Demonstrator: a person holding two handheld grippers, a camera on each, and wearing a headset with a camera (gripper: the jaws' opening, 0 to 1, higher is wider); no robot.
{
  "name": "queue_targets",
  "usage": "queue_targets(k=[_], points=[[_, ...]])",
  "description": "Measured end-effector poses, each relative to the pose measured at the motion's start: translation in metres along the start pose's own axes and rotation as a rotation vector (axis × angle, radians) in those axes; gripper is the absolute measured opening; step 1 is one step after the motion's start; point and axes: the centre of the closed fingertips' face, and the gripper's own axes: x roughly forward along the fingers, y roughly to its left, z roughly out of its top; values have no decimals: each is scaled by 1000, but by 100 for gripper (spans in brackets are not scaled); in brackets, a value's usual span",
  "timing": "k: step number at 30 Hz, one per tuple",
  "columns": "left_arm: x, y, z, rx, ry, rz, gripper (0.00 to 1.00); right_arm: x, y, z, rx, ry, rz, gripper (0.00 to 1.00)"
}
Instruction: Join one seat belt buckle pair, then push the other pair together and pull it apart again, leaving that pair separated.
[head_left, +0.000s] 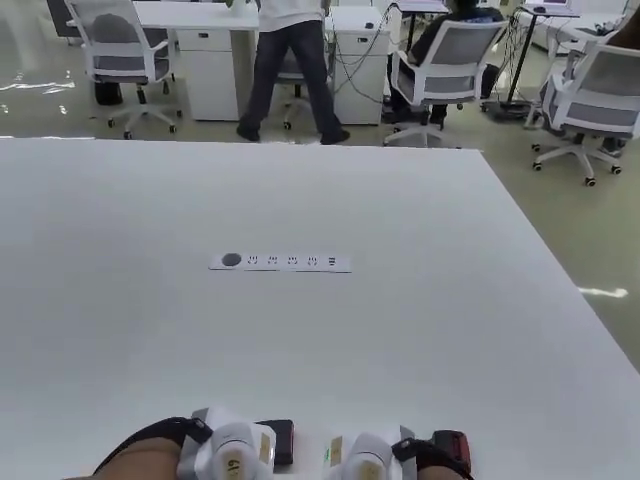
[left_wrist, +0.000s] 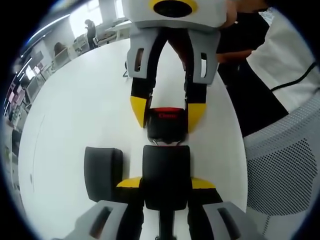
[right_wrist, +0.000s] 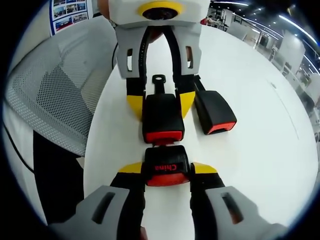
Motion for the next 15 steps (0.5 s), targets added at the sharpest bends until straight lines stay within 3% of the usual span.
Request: queue_targets(k=[9, 15], points=[[-1, -1, 2, -7, 28, 4, 34, 1, -2, -2, 9, -7, 3, 34], [-7, -2, 2, -20, 10, 24, 34, -5, -4, -1, 29, -32, 6, 34]])
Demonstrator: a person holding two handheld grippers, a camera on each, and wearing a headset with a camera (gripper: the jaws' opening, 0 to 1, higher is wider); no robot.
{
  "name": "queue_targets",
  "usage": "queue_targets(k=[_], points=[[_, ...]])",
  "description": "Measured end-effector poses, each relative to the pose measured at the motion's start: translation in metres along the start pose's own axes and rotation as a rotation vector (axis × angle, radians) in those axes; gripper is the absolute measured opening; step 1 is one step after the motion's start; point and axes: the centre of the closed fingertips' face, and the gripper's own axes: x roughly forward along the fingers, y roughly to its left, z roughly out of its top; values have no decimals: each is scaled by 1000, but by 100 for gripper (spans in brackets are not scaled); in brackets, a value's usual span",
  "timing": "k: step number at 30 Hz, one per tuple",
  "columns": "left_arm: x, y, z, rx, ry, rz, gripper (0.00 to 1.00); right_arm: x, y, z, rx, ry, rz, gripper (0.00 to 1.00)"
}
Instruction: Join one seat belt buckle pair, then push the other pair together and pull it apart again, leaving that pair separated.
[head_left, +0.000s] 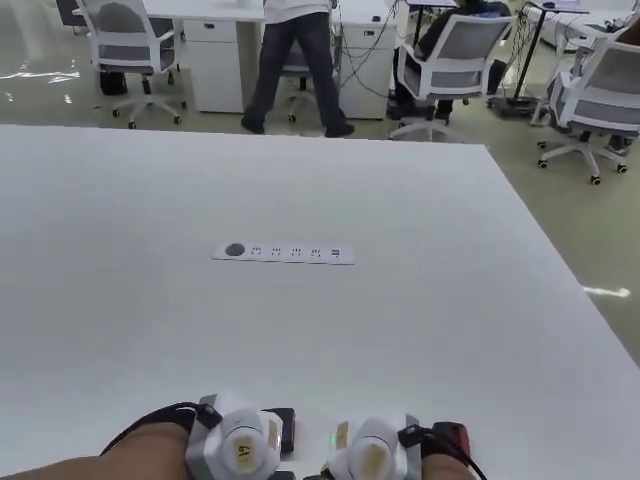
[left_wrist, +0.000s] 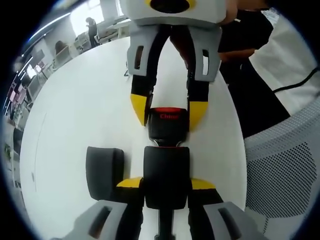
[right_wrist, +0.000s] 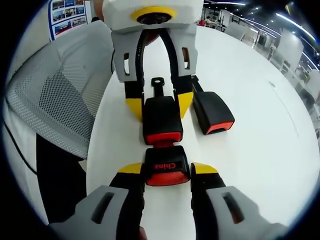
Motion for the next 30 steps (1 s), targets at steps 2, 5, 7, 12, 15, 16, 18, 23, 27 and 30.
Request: queue_targets(k=[2, 5, 7, 12, 15, 16, 18, 23, 27, 30], points=[[-4, 2, 3, -6, -25, 3, 34, -5, 3, 0, 4, -2, -2, 34], [-17, 3, 11, -16, -51, 11, 35, -16, 4, 2, 15, -16, -8, 35], [-21, 5, 12, -18, -57, 9, 35, -18, 2, 1, 16, -25, -12, 34], [-33, 19, 18, -21, -83, 32, 34, -35, -1, -1, 13, -39, -24, 33], [-35, 34, 15, -27, -86, 57, 34, -43, -9, -8, 15, -35, -44, 33], [-36, 39, 14, -32, -86, 67, 35, -46, -12, -11, 14, -31, -52, 33], [-37, 49, 13, -38, -86, 78, 34, -51, -24, -20, 20, -20, -71, 33], [-33, 64, 11, -37, -76, 93, 35, -66, -48, -46, 46, 2, -114, 33], [-29, 75, 8, -46, -67, 101, 37, -81, -68, -72, 66, 31, -151, 33], [-28, 80, 8, -55, -61, 102, 37, -90, -83, -94, 74, 60, -172, 34]])
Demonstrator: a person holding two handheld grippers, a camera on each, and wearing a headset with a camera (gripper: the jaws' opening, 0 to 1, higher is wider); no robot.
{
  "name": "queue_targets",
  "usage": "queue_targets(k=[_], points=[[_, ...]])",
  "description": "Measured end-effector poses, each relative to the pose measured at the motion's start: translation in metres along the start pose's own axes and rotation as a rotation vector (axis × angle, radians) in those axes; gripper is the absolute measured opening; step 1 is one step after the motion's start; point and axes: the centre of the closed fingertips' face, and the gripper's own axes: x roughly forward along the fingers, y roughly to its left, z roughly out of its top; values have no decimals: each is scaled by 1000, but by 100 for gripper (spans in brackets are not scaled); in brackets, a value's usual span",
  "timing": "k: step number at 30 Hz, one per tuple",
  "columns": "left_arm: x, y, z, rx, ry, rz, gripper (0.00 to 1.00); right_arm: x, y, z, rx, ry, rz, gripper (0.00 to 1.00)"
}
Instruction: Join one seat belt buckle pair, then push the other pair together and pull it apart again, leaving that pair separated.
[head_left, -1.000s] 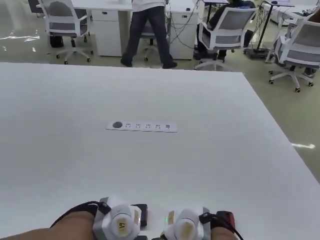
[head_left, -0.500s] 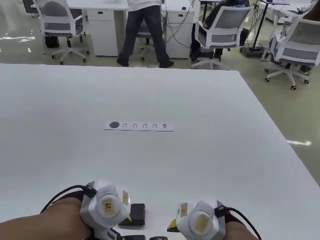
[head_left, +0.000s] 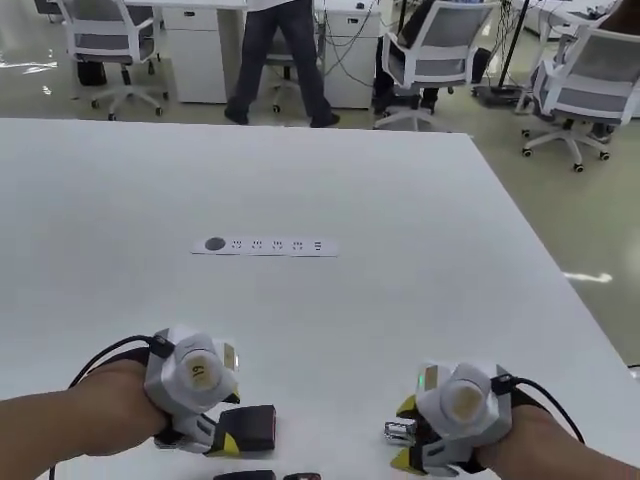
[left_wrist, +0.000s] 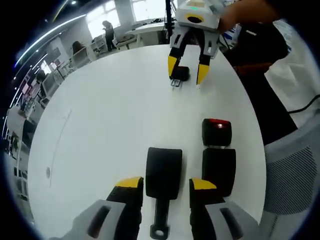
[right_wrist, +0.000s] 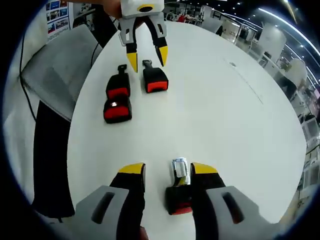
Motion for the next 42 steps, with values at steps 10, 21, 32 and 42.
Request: queue_targets(k=[10, 21, 32, 42], points=[[12, 5, 0, 9, 21, -37, 38, -10, -21, -27, 31, 11, 26, 36], [24, 0, -12, 88, 79, -77, 33, -5, -14, -39, -18, 78, 71, 32], [28, -2, -13, 81, 89, -72, 33, 1, -15, -38, -53, 119, 92, 31], [29, -3, -11, 57, 94, -67, 33, 3, -19, -37, -47, 120, 89, 31]])
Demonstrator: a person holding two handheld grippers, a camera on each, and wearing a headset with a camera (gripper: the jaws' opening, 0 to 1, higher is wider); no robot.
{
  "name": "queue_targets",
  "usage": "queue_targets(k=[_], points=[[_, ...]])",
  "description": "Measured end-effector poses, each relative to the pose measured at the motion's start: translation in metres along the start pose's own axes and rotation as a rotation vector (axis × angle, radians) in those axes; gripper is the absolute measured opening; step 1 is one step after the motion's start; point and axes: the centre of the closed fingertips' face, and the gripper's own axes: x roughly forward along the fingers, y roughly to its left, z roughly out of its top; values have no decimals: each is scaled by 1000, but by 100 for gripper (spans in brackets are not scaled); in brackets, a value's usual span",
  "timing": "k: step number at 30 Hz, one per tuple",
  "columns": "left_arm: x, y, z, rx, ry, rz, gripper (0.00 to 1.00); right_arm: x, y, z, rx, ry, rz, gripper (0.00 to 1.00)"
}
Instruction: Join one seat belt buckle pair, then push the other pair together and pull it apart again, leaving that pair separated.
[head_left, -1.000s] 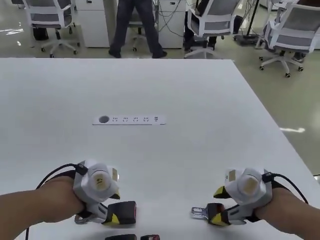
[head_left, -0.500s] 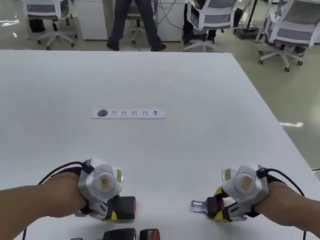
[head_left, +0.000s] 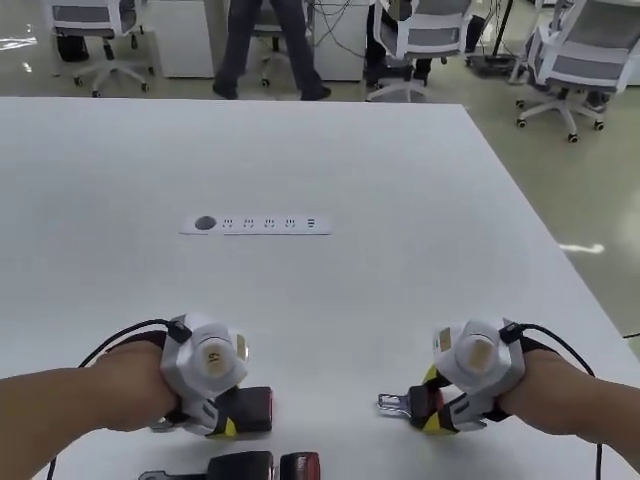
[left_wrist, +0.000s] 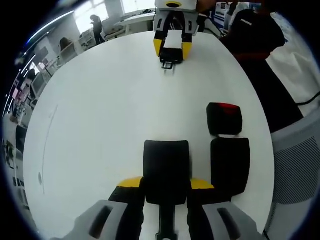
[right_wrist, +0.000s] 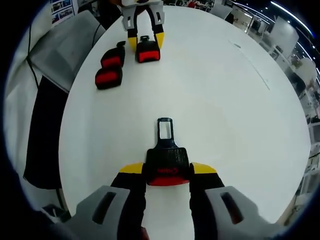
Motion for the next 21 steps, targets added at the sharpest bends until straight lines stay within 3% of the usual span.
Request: queue_targets(k=[7, 21], points=[[0, 2, -3, -11, 6, 3, 33, 7, 4, 15, -7, -3, -3, 31], [0, -1, 0, 2, 28, -1, 33, 31, 25, 76, -42, -60, 14, 31]])
